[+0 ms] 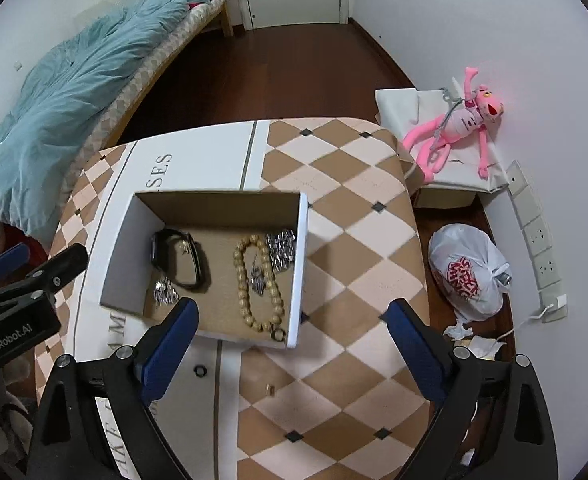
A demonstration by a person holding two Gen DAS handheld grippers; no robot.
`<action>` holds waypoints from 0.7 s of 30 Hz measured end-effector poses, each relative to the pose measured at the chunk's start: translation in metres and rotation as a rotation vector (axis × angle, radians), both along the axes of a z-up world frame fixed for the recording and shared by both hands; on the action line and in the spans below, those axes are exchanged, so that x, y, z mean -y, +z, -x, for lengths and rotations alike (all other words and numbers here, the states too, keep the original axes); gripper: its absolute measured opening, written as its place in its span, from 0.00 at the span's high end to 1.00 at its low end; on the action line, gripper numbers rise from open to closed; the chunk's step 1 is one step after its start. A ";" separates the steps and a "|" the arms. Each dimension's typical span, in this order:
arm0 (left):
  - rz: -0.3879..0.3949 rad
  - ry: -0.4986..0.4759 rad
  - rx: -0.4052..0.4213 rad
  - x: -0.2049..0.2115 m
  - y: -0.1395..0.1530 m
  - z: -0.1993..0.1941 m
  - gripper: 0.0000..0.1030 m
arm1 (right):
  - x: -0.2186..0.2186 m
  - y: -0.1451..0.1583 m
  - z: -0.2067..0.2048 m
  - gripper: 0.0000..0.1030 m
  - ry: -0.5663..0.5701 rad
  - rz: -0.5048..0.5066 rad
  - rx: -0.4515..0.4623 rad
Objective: Organize jewelry
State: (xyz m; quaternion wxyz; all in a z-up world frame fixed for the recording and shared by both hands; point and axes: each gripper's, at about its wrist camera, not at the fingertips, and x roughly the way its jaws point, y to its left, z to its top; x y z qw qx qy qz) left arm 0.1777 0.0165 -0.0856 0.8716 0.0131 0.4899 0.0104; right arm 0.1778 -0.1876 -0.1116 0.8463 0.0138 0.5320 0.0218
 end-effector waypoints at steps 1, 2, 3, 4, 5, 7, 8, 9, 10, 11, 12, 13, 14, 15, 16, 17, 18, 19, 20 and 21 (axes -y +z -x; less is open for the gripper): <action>-0.009 0.000 0.005 0.000 -0.002 0.005 0.03 | 0.001 -0.004 0.008 0.06 -0.006 0.001 0.003; -0.020 0.006 0.010 0.000 -0.007 0.013 0.03 | 0.001 -0.008 0.014 0.06 -0.013 -0.001 0.005; -0.028 0.011 0.012 -0.001 -0.011 0.019 0.03 | 0.002 -0.014 0.020 0.06 -0.018 -0.009 0.006; -0.040 0.016 0.008 -0.001 -0.017 0.026 0.03 | 0.003 -0.023 0.028 0.06 -0.027 -0.016 -0.001; -0.048 0.023 0.004 -0.001 -0.023 0.031 0.03 | 0.004 -0.032 0.034 0.07 -0.033 -0.027 -0.008; -0.061 0.041 -0.020 -0.002 -0.039 0.041 0.03 | 0.007 -0.049 0.047 0.13 -0.035 -0.086 -0.013; -0.062 0.045 -0.037 -0.002 -0.048 0.046 0.03 | 0.008 -0.057 0.052 0.26 -0.040 -0.101 -0.017; -0.062 0.045 -0.059 -0.002 -0.058 0.049 0.03 | 0.008 -0.064 0.056 0.32 -0.041 -0.113 -0.021; -0.061 0.047 -0.080 -0.002 -0.066 0.052 0.03 | 0.008 -0.071 0.060 0.40 -0.044 -0.127 -0.021; -0.060 0.050 -0.091 -0.003 -0.071 0.055 0.03 | 0.008 -0.078 0.064 0.43 -0.047 -0.133 -0.020; -0.060 0.051 -0.099 -0.003 -0.077 0.058 0.03 | 0.008 -0.084 0.066 0.44 -0.046 -0.138 -0.015; -0.062 0.050 -0.104 -0.003 -0.082 0.061 0.03 | 0.007 -0.088 0.069 0.47 -0.044 -0.140 -0.010; -0.068 0.051 -0.109 -0.003 -0.086 0.064 0.03 | 0.006 -0.091 0.070 0.49 -0.041 -0.141 -0.003; -0.069 0.051 -0.112 -0.003 -0.089 0.066 0.03 | 0.004 -0.094 0.072 0.50 -0.034 -0.139 0.003; -0.068 0.051 -0.117 -0.003 -0.092 0.068 0.03 | 0.003 -0.096 0.072 0.53 -0.027 -0.137 0.007; -0.068 0.051 -0.120 -0.002 -0.093 0.069 0.03 | -0.001 -0.099 0.073 0.57 -0.016 -0.130 0.010; -0.069 0.049 -0.122 -0.002 -0.095 0.070 0.03 | -0.004 -0.102 0.073 0.59 -0.007 -0.120 0.008; -0.071 0.046 -0.122 0.000 -0.096 0.071 0.03 | -0.006 -0.104 0.072 0.64 0.001 -0.119 0.006; -0.080 0.042 -0.120 0.001 -0.096 0.071 0.03 | -0.010 -0.105 0.073 0.70 0.012 -0.092 0.026; -0.084 0.039 -0.117 0.003 -0.096 0.072 0.03 | -0.014 -0.106 0.074 0.78 0.026 -0.065 0.031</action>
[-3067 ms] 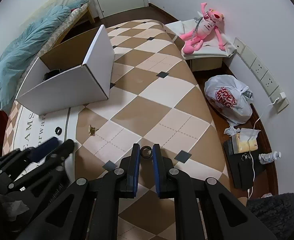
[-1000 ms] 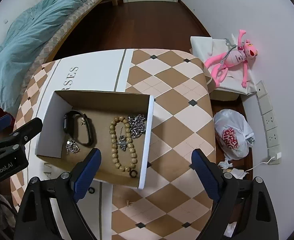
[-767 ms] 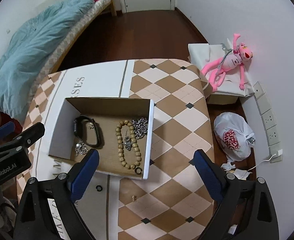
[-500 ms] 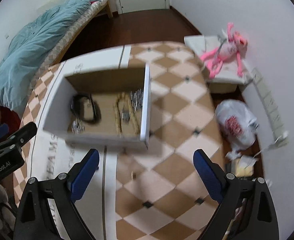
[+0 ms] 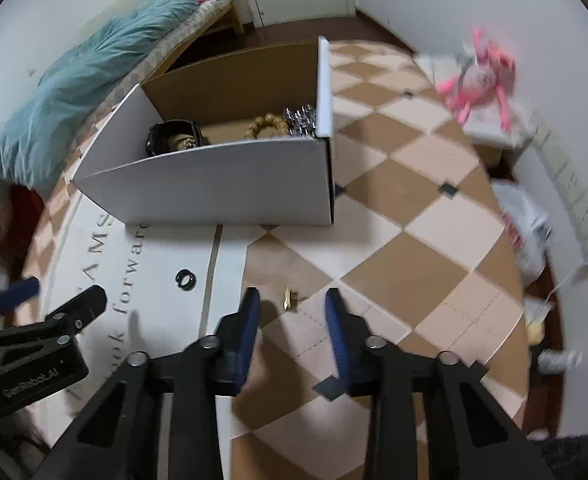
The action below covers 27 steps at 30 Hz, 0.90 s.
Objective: Organize jewelry
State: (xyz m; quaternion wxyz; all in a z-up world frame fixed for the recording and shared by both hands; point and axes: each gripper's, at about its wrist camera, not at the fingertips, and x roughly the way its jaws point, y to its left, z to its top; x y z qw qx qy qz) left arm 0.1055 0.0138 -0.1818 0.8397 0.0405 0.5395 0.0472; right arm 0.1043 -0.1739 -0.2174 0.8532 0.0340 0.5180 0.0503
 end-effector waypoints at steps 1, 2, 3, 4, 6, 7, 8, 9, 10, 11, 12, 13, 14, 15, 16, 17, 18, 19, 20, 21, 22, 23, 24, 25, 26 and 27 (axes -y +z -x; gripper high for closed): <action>-0.003 -0.003 0.003 0.002 0.000 0.000 0.03 | -0.002 -0.001 0.000 0.93 0.007 0.008 0.005; -0.003 -0.005 0.004 0.003 0.000 -0.001 0.03 | -0.003 -0.001 0.001 0.97 0.011 0.011 0.004; 0.000 -0.008 0.006 0.005 0.000 -0.002 0.03 | -0.003 -0.001 0.001 0.97 0.009 0.013 0.006; 0.008 -0.013 0.006 0.008 0.000 -0.003 0.03 | 0.000 0.001 0.001 0.97 0.000 0.002 0.011; 0.020 -0.024 0.006 0.016 -0.002 -0.006 0.03 | 0.010 0.005 0.002 0.97 -0.028 -0.021 0.016; 0.026 -0.035 0.004 0.021 -0.003 -0.008 0.03 | 0.014 0.008 0.003 0.97 -0.041 -0.031 0.019; 0.031 -0.047 0.002 0.026 -0.005 -0.010 0.03 | 0.019 0.011 0.003 0.97 -0.058 -0.040 0.022; 0.037 -0.064 0.000 0.033 -0.007 -0.012 0.04 | 0.024 0.013 0.003 0.97 -0.069 -0.044 0.022; 0.041 -0.078 0.001 0.039 -0.008 -0.013 0.04 | 0.029 0.015 0.003 0.97 -0.083 -0.049 0.022; 0.050 -0.098 0.004 0.047 -0.009 -0.014 0.04 | 0.033 0.017 0.003 0.97 -0.093 -0.050 0.022; 0.053 -0.111 0.004 0.052 -0.010 -0.015 0.04 | 0.036 0.017 0.004 0.97 -0.101 -0.046 0.021; 0.053 -0.127 0.004 0.059 -0.011 -0.015 0.10 | 0.039 0.018 0.005 0.97 -0.108 -0.046 0.020; 0.051 -0.139 0.003 0.064 -0.012 -0.016 0.18 | 0.042 0.018 0.006 0.97 -0.114 -0.049 0.017; 0.049 -0.147 -0.001 0.068 -0.014 -0.017 0.34 | 0.044 0.018 0.006 0.97 -0.119 -0.048 0.012; 0.056 -0.157 -0.006 0.072 -0.015 -0.018 0.42 | 0.047 0.017 0.006 0.97 -0.124 -0.044 0.009; 0.063 -0.159 0.007 0.074 -0.013 -0.017 0.46 | 0.049 0.017 0.007 0.97 -0.127 -0.043 0.007; 0.063 -0.165 0.011 0.075 -0.013 -0.018 0.57 | 0.051 0.016 0.007 0.97 -0.132 -0.043 0.006; 0.069 -0.175 0.015 0.075 -0.012 -0.018 0.70 | 0.052 0.017 0.008 0.97 -0.135 -0.043 0.007; 0.073 -0.181 0.018 0.077 -0.012 -0.018 0.76 | 0.053 0.017 0.008 0.97 -0.137 -0.042 0.008; 0.076 -0.187 0.019 0.078 -0.012 -0.018 0.83 | 0.054 0.018 0.008 0.97 -0.139 -0.041 0.008; 0.079 -0.191 0.022 0.079 -0.012 -0.017 0.88 | 0.054 0.018 0.008 0.97 -0.142 -0.042 0.009; 0.082 -0.194 0.025 0.080 -0.012 -0.015 0.90 | 0.055 0.019 0.008 0.97 -0.143 -0.043 0.010; 0.081 -0.198 0.030 0.081 -0.012 -0.013 0.90 | 0.055 0.021 0.007 0.97 -0.144 -0.044 0.013; 0.080 -0.201 0.033 0.081 -0.012 -0.013 0.90 | 0.056 0.023 0.007 0.97 -0.145 -0.047 0.016; 0.081 -0.204 0.033 0.082 -0.012 -0.011 0.90 | 0.056 0.025 0.008 0.97 -0.145 -0.049 0.020; 0.087 -0.203 0.030 0.081 -0.011 -0.010 0.90 | 0.056 0.029 0.008 0.97 -0.144 -0.052 0.028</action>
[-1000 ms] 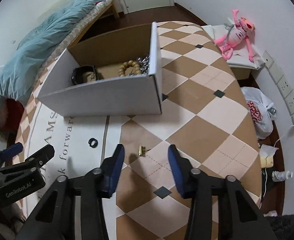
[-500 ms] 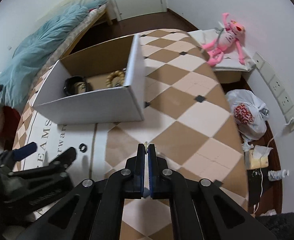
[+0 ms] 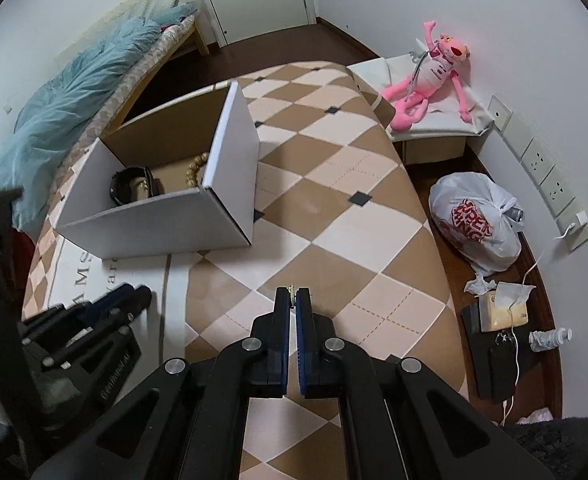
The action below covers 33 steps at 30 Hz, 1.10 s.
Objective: Organize jewelry
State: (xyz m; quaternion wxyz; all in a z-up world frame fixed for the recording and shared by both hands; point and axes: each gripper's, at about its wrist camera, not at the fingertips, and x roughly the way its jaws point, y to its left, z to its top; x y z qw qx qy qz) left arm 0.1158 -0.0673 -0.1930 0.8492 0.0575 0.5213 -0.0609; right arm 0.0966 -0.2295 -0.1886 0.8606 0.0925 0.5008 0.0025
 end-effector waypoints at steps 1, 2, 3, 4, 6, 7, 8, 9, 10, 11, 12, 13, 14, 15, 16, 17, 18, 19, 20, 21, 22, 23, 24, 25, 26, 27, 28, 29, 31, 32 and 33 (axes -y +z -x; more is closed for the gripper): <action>0.007 0.002 -0.004 -0.001 0.001 0.001 0.90 | 0.000 0.004 0.000 0.97 0.001 -0.004 0.005; 0.014 0.004 -0.006 -0.002 0.003 0.001 0.90 | 0.000 0.007 0.000 0.97 0.002 -0.014 0.011; 0.022 0.006 -0.006 -0.004 0.005 0.002 0.90 | 0.000 0.011 0.000 0.97 0.004 -0.022 0.016; 0.035 0.008 -0.007 -0.006 0.011 0.003 0.90 | 0.000 0.018 0.000 0.97 0.009 -0.034 0.026; 0.063 0.008 0.005 -0.011 0.027 0.002 0.90 | -0.001 0.030 -0.002 0.97 0.022 -0.057 0.042; 0.077 0.008 0.015 -0.014 0.037 0.000 0.90 | -0.003 0.039 -0.006 0.97 0.036 -0.070 0.055; 0.096 0.005 0.027 -0.017 0.052 -0.003 0.90 | -0.004 0.047 -0.011 0.97 0.050 -0.081 0.063; 0.112 0.003 0.032 -0.020 0.061 -0.007 0.90 | -0.006 0.055 -0.018 0.97 0.068 -0.100 0.069; 0.137 0.000 0.027 -0.024 0.071 -0.014 0.90 | -0.008 0.060 -0.023 0.97 0.079 -0.115 0.071; 0.153 0.001 0.022 -0.028 0.078 -0.021 0.90 | -0.010 0.067 -0.035 0.97 0.097 -0.142 0.069; 0.167 0.000 0.018 -0.031 0.087 -0.031 0.90 | -0.013 0.071 -0.045 0.97 0.117 -0.163 0.061; 0.181 -0.002 0.008 -0.035 0.091 -0.040 0.90 | -0.016 0.074 -0.056 0.97 0.133 -0.182 0.052; 0.204 0.001 -0.015 -0.039 0.095 -0.054 0.90 | -0.019 0.076 -0.067 0.97 0.146 -0.198 0.041; 0.214 0.001 -0.034 -0.041 0.096 -0.063 0.90 | -0.022 0.075 -0.078 0.97 0.163 -0.211 0.021; 0.226 0.004 -0.055 -0.043 0.096 -0.075 0.90 | -0.024 0.072 -0.093 0.97 0.170 -0.233 -0.008; 0.233 0.010 -0.079 -0.046 0.094 -0.086 0.90 | -0.026 0.069 -0.105 0.97 0.178 -0.249 -0.035; 0.237 0.016 -0.096 -0.048 0.092 -0.093 0.90 | -0.029 0.066 -0.115 0.97 0.185 -0.259 -0.061; 0.255 0.021 -0.119 -0.051 0.091 -0.102 0.90 | -0.031 0.063 -0.126 0.97 0.187 -0.268 -0.085; 0.263 0.022 -0.134 -0.051 0.089 -0.106 0.90 | -0.034 0.060 -0.135 0.97 0.197 -0.278 -0.112; 0.273 0.029 -0.156 -0.053 0.087 -0.113 0.90 | -0.036 0.055 -0.144 0.97 0.200 -0.277 -0.141; 0.280 0.039 -0.175 -0.054 0.086 -0.119 0.90 | -0.038 0.054 -0.149 0.97 0.205 -0.272 -0.154; 0.284 0.046 -0.186 -0.055 0.086 -0.123 0.90 | -0.042 0.052 -0.157 0.97 0.220 -0.272 -0.177; 0.286 0.059 -0.199 -0.056 0.086 -0.127 0.89 | -0.043 0.050 -0.160 0.97 0.218 -0.273 -0.188; 0.287 0.069 -0.209 -0.057 0.086 -0.131 0.89 | -0.044 0.050 -0.165 0.96 0.214 -0.270 -0.196; 0.294 0.080 -0.218 -0.059 0.087 -0.135 0.89 | -0.046 0.049 -0.169 0.96 0.221 -0.270 -0.207; 0.297 0.088 -0.223 -0.061 0.087 -0.137 0.88 | -0.047 0.049 -0.172 0.96 0.221 -0.269 -0.213; 0.292 0.099 -0.225 -0.062 0.089 -0.140 0.84 | -0.046 0.050 -0.173 0.96 0.219 -0.261 -0.214; 0.289 0.102 -0.223 -0.063 0.091 -0.142 0.80 | -0.047 0.050 -0.175 0.94 0.220 -0.254 -0.218; 0.281 0.110 -0.213 -0.066 0.095 -0.145 0.52 | -0.045 0.052 -0.179 0.81 0.215 -0.263 -0.226; 0.279 0.115 -0.206 -0.068 0.098 -0.146 0.45 | -0.045 0.054 -0.180 0.74 0.209 -0.252 -0.222; 0.276 0.118 -0.197 -0.070 0.101 -0.147 0.42 | -0.044 0.057 -0.180 0.74 0.208 -0.244 -0.214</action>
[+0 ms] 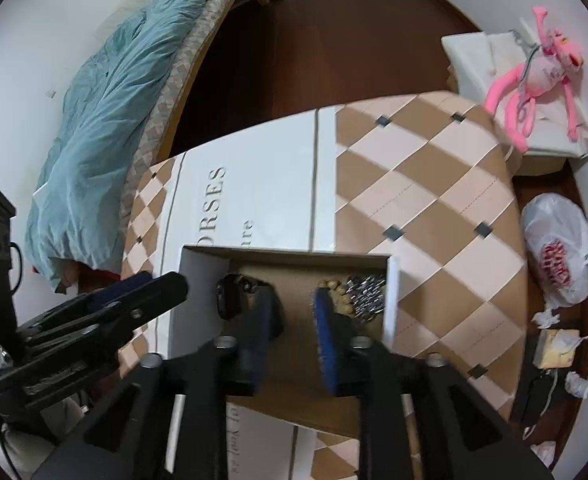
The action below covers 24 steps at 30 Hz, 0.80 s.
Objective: Organize jewelry
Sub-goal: 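Place both pieces into the white box and open both tools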
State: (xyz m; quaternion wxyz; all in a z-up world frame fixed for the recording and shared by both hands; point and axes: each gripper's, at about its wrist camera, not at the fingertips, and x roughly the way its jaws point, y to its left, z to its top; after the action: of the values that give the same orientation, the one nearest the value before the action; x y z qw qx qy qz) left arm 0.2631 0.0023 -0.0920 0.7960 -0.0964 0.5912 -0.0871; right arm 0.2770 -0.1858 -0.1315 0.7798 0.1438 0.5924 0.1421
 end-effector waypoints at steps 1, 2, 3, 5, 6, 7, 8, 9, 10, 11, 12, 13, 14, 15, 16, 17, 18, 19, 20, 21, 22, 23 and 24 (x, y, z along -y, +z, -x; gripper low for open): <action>-0.010 0.008 0.008 -0.002 0.003 0.000 0.42 | 0.001 0.002 -0.001 0.74 -0.003 0.000 0.002; -0.017 0.013 0.012 -0.004 0.005 0.000 0.42 | 0.002 0.004 0.000 0.74 -0.010 0.005 0.003; -0.028 0.017 0.019 -0.006 0.007 0.001 0.41 | 0.003 0.008 0.001 0.74 -0.014 0.025 0.012; -0.063 0.027 0.034 -0.009 0.011 0.005 0.34 | 0.003 0.013 0.005 0.73 -0.016 0.060 0.026; -0.084 0.030 0.043 -0.011 0.012 0.007 0.22 | 0.003 0.015 0.009 0.72 -0.018 0.095 0.037; -0.116 0.035 0.054 -0.012 0.013 0.011 0.13 | 0.004 0.017 0.012 0.66 -0.022 0.119 0.043; -0.138 0.036 0.062 -0.012 0.013 0.014 0.11 | 0.004 0.018 0.016 0.56 -0.026 0.150 0.048; -0.164 0.038 0.072 -0.013 0.013 0.019 0.11 | 0.004 0.018 0.022 0.51 -0.030 0.186 0.056; -0.188 0.040 0.078 -0.014 0.012 0.025 0.10 | 0.004 0.018 0.026 0.44 -0.035 0.209 0.058; -0.204 0.040 0.082 -0.014 0.010 0.029 0.10 | 0.003 0.016 0.030 0.39 -0.035 0.233 0.057; -0.221 0.039 0.087 -0.014 0.008 0.035 0.08 | 0.001 0.014 0.036 0.36 -0.035 0.264 0.056; -0.233 0.039 0.093 -0.014 0.006 0.039 0.06 | 0.000 0.013 0.040 0.26 -0.038 0.283 0.057; -0.249 0.036 0.104 -0.014 0.005 0.045 0.05 | -0.002 0.011 0.045 0.12 -0.037 0.311 0.058; -0.269 0.032 0.115 -0.013 0.003 0.050 0.04 | -0.003 0.009 0.050 0.09 -0.036 0.344 0.061; -0.288 0.028 0.126 -0.012 0.001 0.054 0.04 | -0.004 0.008 0.054 0.07 -0.036 0.361 0.062; -0.303 0.024 0.134 -0.011 0.000 0.058 0.04 | -0.005 0.006 0.058 0.07 -0.035 0.378 0.061; -0.311 0.022 0.138 -0.011 -0.001 0.060 0.04 | -0.006 0.005 0.061 0.07 -0.034 0.390 0.060; -0.318 0.023 0.141 -0.011 -0.001 0.062 0.03 | -0.006 0.004 0.065 0.07 -0.039 0.403 0.058; -0.321 0.026 0.140 -0.011 -0.002 0.064 0.03 | -0.006 0.003 0.067 0.05 -0.042 0.409 0.060; -0.322 0.027 0.139 -0.011 -0.002 0.066 0.03 | -0.006 0.004 0.070 0.04 -0.046 0.418 0.063; -0.319 0.029 0.140 -0.012 -0.001 0.068 0.03 | -0.006 0.005 0.073 0.04 -0.051 0.423 0.068; -0.316 0.030 0.143 -0.013 0.000 0.070 0.03 | -0.006 0.007 0.076 0.04 -0.056 0.423 0.073; -0.317 0.033 0.147 -0.013 0.002 0.072 0.03 | -0.005 0.011 0.079 0.04 -0.063 0.425 0.081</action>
State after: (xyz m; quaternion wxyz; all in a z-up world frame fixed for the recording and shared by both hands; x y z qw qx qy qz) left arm 0.1910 0.0151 -0.0897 0.8437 0.0273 0.5359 0.0133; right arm 0.1975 -0.1811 -0.1209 0.8199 -0.0114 0.5724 -0.0045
